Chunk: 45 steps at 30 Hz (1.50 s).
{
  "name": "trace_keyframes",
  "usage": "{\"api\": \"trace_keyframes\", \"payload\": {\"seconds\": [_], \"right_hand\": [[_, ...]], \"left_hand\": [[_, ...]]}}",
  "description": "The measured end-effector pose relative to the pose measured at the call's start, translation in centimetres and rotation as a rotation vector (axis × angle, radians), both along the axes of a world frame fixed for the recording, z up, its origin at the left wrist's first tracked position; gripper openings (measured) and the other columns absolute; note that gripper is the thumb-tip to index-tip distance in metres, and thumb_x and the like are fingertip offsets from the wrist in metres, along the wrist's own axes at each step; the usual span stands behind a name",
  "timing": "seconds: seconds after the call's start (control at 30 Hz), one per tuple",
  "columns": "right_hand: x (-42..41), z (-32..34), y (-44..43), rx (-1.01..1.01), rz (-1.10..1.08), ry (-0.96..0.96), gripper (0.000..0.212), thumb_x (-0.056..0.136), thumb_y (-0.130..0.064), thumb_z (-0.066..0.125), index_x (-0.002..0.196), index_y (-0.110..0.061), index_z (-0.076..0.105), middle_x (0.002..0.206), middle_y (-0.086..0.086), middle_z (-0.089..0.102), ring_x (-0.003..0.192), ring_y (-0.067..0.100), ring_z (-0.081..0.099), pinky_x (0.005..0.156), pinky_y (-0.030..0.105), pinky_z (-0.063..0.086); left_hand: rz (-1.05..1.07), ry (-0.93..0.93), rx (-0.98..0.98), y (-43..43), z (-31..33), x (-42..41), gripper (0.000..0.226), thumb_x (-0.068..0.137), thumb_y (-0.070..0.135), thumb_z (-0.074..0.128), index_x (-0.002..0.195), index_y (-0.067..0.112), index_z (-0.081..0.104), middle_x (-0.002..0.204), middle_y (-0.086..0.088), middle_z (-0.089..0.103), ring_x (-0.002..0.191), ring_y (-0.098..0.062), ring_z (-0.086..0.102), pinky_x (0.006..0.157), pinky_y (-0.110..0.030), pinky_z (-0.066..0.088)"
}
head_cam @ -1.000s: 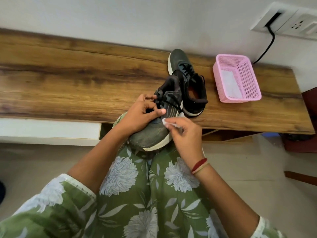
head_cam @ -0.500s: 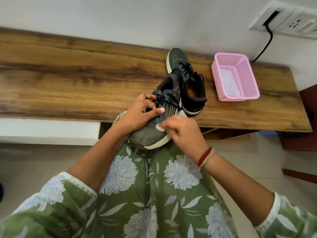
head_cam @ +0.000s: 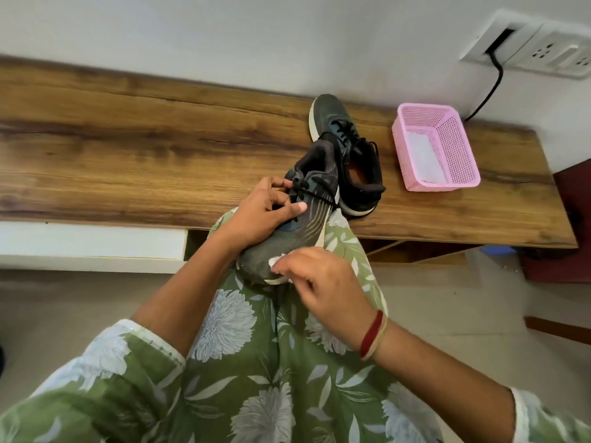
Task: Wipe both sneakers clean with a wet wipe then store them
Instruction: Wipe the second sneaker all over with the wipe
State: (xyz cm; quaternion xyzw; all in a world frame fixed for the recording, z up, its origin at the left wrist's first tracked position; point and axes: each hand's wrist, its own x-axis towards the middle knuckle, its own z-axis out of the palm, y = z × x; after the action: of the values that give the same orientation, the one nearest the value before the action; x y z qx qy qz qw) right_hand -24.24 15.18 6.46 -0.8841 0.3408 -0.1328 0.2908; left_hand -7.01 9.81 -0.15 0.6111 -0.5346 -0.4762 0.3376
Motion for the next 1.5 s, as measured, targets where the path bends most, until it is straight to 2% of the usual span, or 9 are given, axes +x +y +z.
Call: {"api": "trace_keyframes", "payload": {"seconds": [0.17, 0.3, 0.43, 0.6, 0.73, 0.9, 1.0, 1.1, 1.5], "right_hand": [[-0.7, -1.2, -3.6, -0.078, -0.183, 0.013, 0.016, 0.082, -0.001, 0.058, 0.087, -0.011, 0.070, 0.085, 0.003, 0.068, 0.080, 0.020, 0.063, 0.074, 0.040, 0.054], [-0.1, 0.0, -0.7, 0.039, 0.000, -0.001, 0.016, 0.086, -0.007, 0.058, 0.092, -0.014, 0.071, 0.090, -0.001, 0.070, 0.086, 0.009, 0.062, 0.082, 0.025, 0.051], [-0.8, -1.2, -3.6, -0.064, -0.210, 0.022, 0.017, 0.084, 0.000, 0.060, 0.092, -0.010, 0.071, 0.090, 0.003, 0.069, 0.085, 0.017, 0.063, 0.079, 0.041, 0.054], [1.9, 0.6, 1.0, -0.008, 0.052, -0.020, 0.020, 0.082, 0.004, 0.058, 0.090, -0.011, 0.070, 0.088, 0.003, 0.069, 0.084, 0.019, 0.063, 0.076, 0.032, 0.052], [0.2, -1.4, -4.3, -0.157, -0.166, 0.085, 0.012, 0.078, -0.003, 0.062, 0.080, -0.010, 0.071, 0.077, 0.006, 0.066, 0.074, 0.025, 0.062, 0.067, 0.042, 0.053], [2.4, -0.4, -1.6, -0.005, -0.030, 0.043, 0.020, 0.079, -0.004, 0.053, 0.086, -0.012, 0.071, 0.083, 0.006, 0.068, 0.080, 0.024, 0.063, 0.073, 0.036, 0.051], [2.1, -0.8, -4.1, 0.041, -0.208, 0.040, 0.008, 0.085, -0.010, 0.060, 0.085, -0.018, 0.061, 0.077, 0.002, 0.065, 0.073, 0.018, 0.060, 0.069, 0.035, 0.049], [3.5, 0.0, -2.5, 0.056, -0.207, 0.038, 0.024, 0.086, -0.011, 0.062, 0.083, -0.023, 0.041, 0.066, -0.007, 0.051, 0.057, 0.003, 0.047, 0.053, 0.013, 0.035], [4.3, 0.7, -2.0, 0.014, -0.001, 0.009, 0.030, 0.084, -0.011, 0.064, 0.078, -0.021, 0.036, 0.062, -0.006, 0.046, 0.055, 0.013, 0.045, 0.054, 0.025, 0.031]], "left_hand": [[-0.003, -0.028, 0.023, -0.2, 0.1, 0.1, 0.038, 0.086, 0.027, 0.066, 0.052, 0.021, 0.051, 0.106, 0.014, 0.042, 0.112, 0.001, 0.043, 0.099, -0.021, 0.028], [-0.008, -0.051, 0.031, 0.0, 0.4, 0.1, 0.036, 0.087, 0.028, 0.065, 0.056, 0.014, 0.053, 0.113, 0.004, 0.044, 0.108, 0.007, 0.041, 0.092, -0.016, 0.027], [0.012, -0.067, 0.043, -0.1, 0.5, -0.1, 0.039, 0.086, 0.029, 0.066, 0.052, 0.021, 0.051, 0.110, 0.007, 0.044, 0.110, -0.001, 0.043, 0.096, -0.022, 0.030], [0.013, -0.115, 0.007, 0.1, 0.6, -0.3, 0.040, 0.087, 0.027, 0.066, 0.051, 0.022, 0.049, 0.111, 0.003, 0.044, 0.111, -0.003, 0.043, 0.094, -0.022, 0.031], [0.005, -0.162, 0.018, 0.0, 0.5, -0.2, 0.036, 0.085, 0.031, 0.068, 0.053, 0.022, 0.053, 0.108, 0.006, 0.042, 0.110, -0.003, 0.044, 0.097, -0.027, 0.035], [0.007, -0.141, 0.004, -0.2, 0.2, -0.1, 0.036, 0.082, 0.026, 0.071, 0.052, 0.024, 0.052, 0.101, 0.012, 0.043, 0.112, -0.005, 0.044, 0.103, -0.035, 0.034], [-0.003, -0.163, 0.049, -0.2, 0.6, -0.1, 0.026, 0.084, 0.022, 0.068, 0.060, 0.016, 0.062, 0.110, 0.007, 0.044, 0.112, -0.010, 0.045, 0.100, -0.035, 0.037], [0.027, -0.098, 0.074, -0.3, 0.5, 0.1, 0.022, 0.083, 0.019, 0.070, 0.064, 0.012, 0.062, 0.111, 0.006, 0.044, 0.107, -0.010, 0.046, 0.095, -0.027, 0.038], [0.013, -0.031, 0.100, -0.4, 1.0, 0.3, 0.035, 0.081, 0.021, 0.072, 0.051, 0.020, 0.053, 0.106, 0.002, 0.044, 0.105, -0.007, 0.044, 0.095, -0.027, 0.033]]}}
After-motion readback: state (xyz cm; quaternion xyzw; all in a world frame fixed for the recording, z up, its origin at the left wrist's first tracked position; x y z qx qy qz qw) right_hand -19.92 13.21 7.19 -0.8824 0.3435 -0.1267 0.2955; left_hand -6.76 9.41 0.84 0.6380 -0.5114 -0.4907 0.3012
